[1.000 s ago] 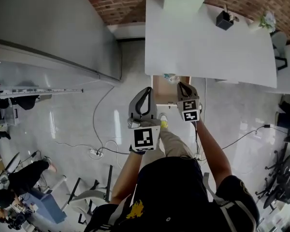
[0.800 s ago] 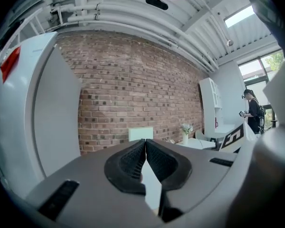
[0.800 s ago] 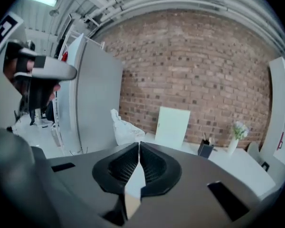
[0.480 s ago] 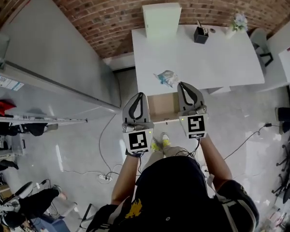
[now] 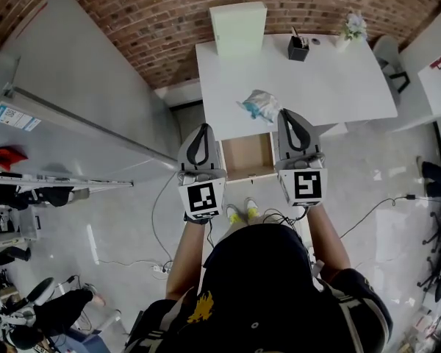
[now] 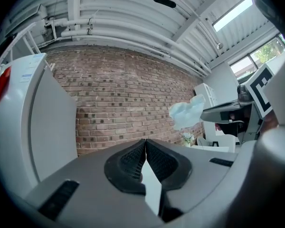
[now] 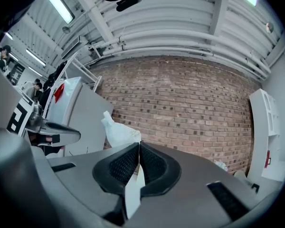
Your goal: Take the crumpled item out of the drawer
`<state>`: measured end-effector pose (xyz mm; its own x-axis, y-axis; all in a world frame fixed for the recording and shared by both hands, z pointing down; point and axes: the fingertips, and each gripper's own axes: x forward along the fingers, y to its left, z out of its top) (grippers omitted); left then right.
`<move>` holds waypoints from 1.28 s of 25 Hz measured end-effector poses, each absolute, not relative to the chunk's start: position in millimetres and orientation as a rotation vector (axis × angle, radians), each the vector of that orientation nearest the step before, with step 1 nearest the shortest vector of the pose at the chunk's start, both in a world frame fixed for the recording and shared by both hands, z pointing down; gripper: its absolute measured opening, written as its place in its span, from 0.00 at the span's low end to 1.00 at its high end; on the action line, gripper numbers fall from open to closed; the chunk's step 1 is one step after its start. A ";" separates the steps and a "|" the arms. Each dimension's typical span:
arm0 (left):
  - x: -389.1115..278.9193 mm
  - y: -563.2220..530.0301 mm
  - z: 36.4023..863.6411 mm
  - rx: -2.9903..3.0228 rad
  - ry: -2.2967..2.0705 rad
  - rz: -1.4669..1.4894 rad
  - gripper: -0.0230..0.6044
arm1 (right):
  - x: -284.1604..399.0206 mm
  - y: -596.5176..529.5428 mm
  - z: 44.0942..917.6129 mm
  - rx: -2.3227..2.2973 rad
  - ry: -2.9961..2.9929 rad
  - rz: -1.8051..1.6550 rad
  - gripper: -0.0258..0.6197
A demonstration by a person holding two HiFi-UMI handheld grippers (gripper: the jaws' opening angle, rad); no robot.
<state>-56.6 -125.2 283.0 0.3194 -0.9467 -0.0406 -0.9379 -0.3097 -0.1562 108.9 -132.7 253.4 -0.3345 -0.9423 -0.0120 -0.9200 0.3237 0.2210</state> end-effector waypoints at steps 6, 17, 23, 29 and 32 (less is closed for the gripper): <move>-58.1 -122.8 268.2 -2.408 1.759 -0.044 0.07 | 109.9 -123.3 238.3 1.738 -2.466 -0.326 0.09; -69.5 -119.0 261.5 -2.387 1.763 -0.025 0.07 | 102.8 -117.6 226.4 1.768 -2.485 -0.331 0.08; -72.5 -115.2 258.3 -2.385 1.761 -0.017 0.07 | 100.9 -112.8 221.0 1.776 -2.477 -0.341 0.08; -74.8 -112.7 252.6 -2.388 1.775 0.010 0.07 | 97.3 -107.5 214.3 1.759 -2.466 -0.374 0.08; -72.0 -112.4 255.2 -2.390 1.754 -0.007 0.07 | 100.9 -105.8 211.8 1.773 -2.460 -0.376 0.08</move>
<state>-72.0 -112.4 255.2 0.3050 -0.9470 -0.1005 -0.9462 -0.2894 -0.1445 100.9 -105.8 211.8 -0.3246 -0.9430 -0.0733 -0.9219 0.2980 0.2475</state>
